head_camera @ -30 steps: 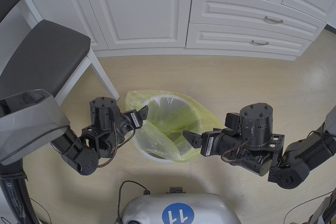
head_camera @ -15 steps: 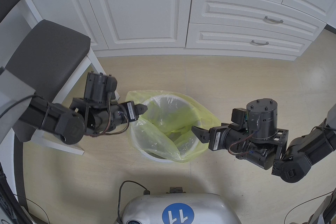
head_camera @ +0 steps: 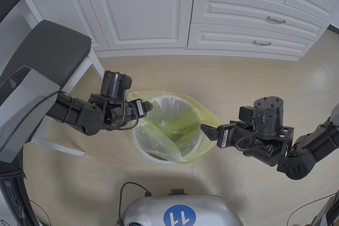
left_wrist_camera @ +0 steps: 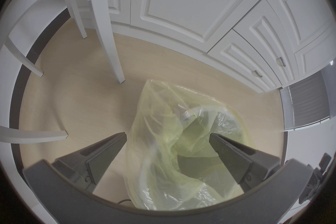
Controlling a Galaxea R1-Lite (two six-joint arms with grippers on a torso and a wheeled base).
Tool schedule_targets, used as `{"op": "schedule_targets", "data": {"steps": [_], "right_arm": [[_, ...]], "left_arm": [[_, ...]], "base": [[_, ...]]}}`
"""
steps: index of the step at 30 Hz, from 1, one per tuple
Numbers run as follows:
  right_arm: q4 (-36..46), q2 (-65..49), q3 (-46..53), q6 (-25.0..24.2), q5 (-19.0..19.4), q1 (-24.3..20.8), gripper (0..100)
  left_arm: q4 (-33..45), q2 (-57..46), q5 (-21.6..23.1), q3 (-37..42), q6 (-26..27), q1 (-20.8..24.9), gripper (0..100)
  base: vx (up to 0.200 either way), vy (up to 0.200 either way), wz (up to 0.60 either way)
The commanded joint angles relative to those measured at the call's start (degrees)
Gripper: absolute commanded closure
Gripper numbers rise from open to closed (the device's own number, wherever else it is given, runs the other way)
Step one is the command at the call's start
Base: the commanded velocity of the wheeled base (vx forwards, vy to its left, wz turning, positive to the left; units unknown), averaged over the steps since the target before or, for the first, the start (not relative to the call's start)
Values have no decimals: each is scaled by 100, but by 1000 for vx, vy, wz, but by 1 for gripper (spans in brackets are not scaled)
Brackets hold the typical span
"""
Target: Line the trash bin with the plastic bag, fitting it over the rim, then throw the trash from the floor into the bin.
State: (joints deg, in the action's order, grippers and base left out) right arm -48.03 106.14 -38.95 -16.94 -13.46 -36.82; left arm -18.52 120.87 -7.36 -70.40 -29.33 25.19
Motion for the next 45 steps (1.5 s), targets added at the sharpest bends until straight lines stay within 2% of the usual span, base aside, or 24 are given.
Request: {"op": "schedule_targets", "data": {"steps": [1,9,10,13,19,27,33,34,35,40,45], "right_arm": [[-5,56,-16,-2,1,25,0],[-5,20,-16,-2,1,34,0],[-5,12,-16,-2,1,34,0],[-5,-6,1,-2,1,34,0],[-5,-24,28,7,1,17,0],[-5,-15,72,7,1,-54,0],[-5,20,80,7,1,-63,0],[-5,56,72,7,1,-63,0],[-5,56,72,7,1,-63,0],[-5,143,72,7,1,-71,0],[-13,170,63,7,1,-71,0]], "left_arm": [[6,227,-28,-44,24,13,0],[6,306,-55,18,173,4,0],[6,306,-55,18,173,4,100],[15,270,-55,44,165,4,100],[-38,-134,-433,545,182,83,100],[-108,-837,-441,1512,208,224,100],[-284,-907,-415,1951,191,250,100],[-662,-793,-371,2206,182,259,100],[-662,-793,-371,2206,182,259,100],[-1664,-160,-389,2443,200,259,100],[-1998,121,-380,2602,208,250,100]], "base": [[0,0,0],[0,0,0],[0,0,0],[0,0,0],[0,0,0],[0,0,0],[0,0,0],[0,0,0],[0,0,0],[0,0,0],[0,0,0]]}}
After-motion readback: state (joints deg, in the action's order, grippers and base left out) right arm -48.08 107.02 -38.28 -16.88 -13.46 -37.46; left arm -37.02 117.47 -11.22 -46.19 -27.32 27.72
